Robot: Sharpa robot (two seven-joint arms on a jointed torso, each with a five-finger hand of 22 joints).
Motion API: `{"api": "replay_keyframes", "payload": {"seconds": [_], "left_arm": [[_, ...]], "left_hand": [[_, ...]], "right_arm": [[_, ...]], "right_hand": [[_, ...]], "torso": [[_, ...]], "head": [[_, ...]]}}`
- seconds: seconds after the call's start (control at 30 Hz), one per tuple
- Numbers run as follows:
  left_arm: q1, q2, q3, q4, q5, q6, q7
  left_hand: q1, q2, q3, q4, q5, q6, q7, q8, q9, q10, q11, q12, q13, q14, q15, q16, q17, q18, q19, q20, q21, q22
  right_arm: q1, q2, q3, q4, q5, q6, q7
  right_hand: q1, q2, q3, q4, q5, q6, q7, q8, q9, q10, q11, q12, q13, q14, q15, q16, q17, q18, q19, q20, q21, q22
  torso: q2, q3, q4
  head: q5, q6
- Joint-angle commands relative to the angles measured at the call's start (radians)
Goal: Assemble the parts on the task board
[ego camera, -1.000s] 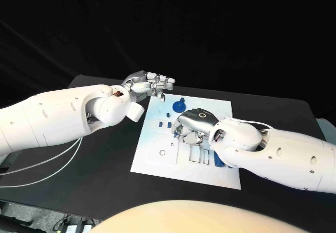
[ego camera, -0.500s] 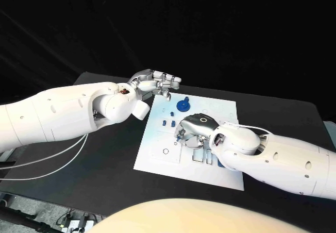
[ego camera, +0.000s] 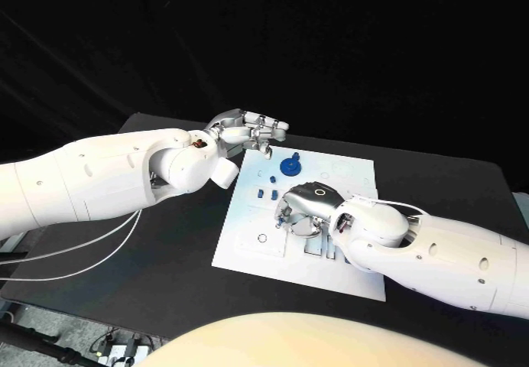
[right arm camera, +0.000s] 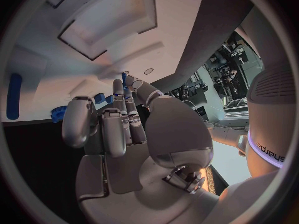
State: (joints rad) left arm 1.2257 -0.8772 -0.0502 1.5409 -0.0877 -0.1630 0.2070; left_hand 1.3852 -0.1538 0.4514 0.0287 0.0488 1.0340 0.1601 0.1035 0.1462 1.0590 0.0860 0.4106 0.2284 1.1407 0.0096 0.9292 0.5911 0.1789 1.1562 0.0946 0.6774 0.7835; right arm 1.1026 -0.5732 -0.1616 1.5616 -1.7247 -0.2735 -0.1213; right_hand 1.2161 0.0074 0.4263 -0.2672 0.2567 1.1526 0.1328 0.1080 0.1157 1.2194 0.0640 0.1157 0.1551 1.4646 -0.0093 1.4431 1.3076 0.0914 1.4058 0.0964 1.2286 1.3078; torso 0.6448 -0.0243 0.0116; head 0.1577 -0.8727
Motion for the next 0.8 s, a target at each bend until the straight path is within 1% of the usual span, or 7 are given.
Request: {"api": "replay_keyframes", "payload": {"seconds": [0.03, 0.8], "left_arm": [[0.001, 0.002, 0.000, 0.002, 0.000, 0.019, 0.003], [0.001, 0.001, 0.000, 0.004, 0.000, 0.022, -0.003]], "left_hand": [[0.003, 0.007, -0.006, 0.002, -0.001, -0.005, -0.002, -0.004, -0.001, -0.004, -0.001, 0.004, 0.001, 0.009, 0.001, -0.007, -0.001, 0.004, 0.006, 0.002, -0.004, -0.001], [0.003, 0.007, -0.006, 0.002, -0.001, -0.005, -0.002, -0.004, -0.001, -0.004, -0.001, 0.004, 0.001, 0.009, 0.001, -0.007, -0.001, 0.004, 0.006, 0.002, -0.004, -0.001]], "right_arm": [[-0.002, 0.001, 0.000, 0.002, -0.006, 0.011, 0.003], [-0.005, 0.018, -0.001, -0.018, -0.008, 0.025, 0.002]], "right_hand": [[-0.004, -0.007, 0.002, 0.005, 0.004, 0.009, -0.002, 0.003, 0.001, 0.004, 0.000, 0.001, 0.001, 0.063, -0.004, 0.003, 0.042, -0.013, -0.001, -0.006, -0.004, 0.055], [-0.005, -0.008, 0.002, 0.006, 0.004, 0.009, -0.002, 0.003, 0.002, 0.005, 0.000, 0.001, 0.001, 0.063, -0.004, 0.002, 0.041, -0.012, -0.002, -0.006, -0.006, 0.053]], "torso": [[0.000, -0.0002, 0.0003], [0.000, -0.0008, 0.0010]], "head": [[0.000, 0.000], [0.004, 0.000]]}}
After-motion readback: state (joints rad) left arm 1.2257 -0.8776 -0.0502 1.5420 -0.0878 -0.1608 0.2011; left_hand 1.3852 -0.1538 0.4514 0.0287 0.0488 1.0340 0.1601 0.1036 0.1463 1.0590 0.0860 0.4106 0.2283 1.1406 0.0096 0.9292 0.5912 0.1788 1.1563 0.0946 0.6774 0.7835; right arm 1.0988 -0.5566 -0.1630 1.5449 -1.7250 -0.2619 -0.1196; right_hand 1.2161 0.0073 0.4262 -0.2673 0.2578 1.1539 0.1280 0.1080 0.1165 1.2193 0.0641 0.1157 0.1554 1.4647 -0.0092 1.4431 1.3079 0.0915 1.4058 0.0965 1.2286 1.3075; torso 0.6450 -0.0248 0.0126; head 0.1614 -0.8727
